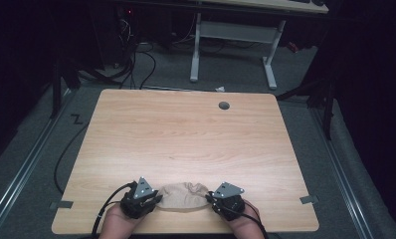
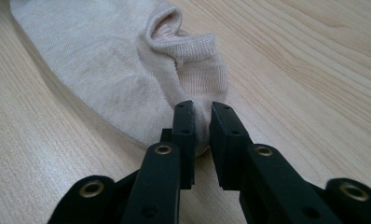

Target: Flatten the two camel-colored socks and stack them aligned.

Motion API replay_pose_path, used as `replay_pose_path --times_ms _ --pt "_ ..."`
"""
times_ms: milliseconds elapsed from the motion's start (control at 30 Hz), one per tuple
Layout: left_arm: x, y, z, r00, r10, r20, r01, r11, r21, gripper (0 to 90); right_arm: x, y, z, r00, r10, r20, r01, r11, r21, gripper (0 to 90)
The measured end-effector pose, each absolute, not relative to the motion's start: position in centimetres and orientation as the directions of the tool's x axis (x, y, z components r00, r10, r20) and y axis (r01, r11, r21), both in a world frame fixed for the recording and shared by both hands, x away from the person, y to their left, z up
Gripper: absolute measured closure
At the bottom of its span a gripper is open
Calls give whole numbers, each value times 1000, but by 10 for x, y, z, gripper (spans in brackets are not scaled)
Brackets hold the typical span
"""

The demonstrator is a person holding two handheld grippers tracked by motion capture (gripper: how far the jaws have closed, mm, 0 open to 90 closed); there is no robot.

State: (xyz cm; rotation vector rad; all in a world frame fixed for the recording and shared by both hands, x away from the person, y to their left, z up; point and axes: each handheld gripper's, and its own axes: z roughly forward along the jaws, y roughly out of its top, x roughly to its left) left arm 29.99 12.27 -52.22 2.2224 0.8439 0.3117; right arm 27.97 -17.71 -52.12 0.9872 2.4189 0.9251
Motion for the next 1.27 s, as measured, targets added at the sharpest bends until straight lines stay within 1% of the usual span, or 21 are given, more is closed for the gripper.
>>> replay_pose_path --times_ms 100,333,400,467,667,800,933,1000,1100,1200,1267 --pt "301 124 -520 750 660 -31 479 -510 714 680 280 -177 -521 -682 727 -79 483 529 698 760" --pt "307 132 -513 739 671 -55 478 -466 745 586 281 -183 -512 -666 744 -50 464 466 753 684" --pt "310 136 -511 733 679 -52 476 -456 752 551 282 -186 -510 -654 755 -49 460 448 767 666" --pt "314 140 -509 723 689 -55 475 -438 763 535 285 -191 -508 -638 769 -49 459 430 778 643" --pt "330 159 -509 672 739 -52 489 -390 781 503 298 -215 -509 -559 828 -36 480 358 801 577" --pt "344 178 -511 627 779 -19 499 -383 778 481 309 -236 -511 -491 871 -24 497 303 813 544" --pt "360 204 -518 549 833 -74 570 -308 762 463 320 -257 -516 -425 904 -55 512 290 809 534" --pt "363 209 -519 528 843 -103 590 -277 758 462 325 -270 -520 -382 924 -35 544 255 799 530" --pt "360 206 -517 543 836 -73 570 -303 764 458 326 -281 -519 -341 940 -5 553 205 808 529" --pt "355 203 -517 559 829 -28 553 -346 758 451 328 -281 -519 -339 941 -14 548 209 810 530" --pt "353 205 -516 559 828 -32 554 -345 758 451 331 -280 -520 -346 938 -22 551 222 805 531"
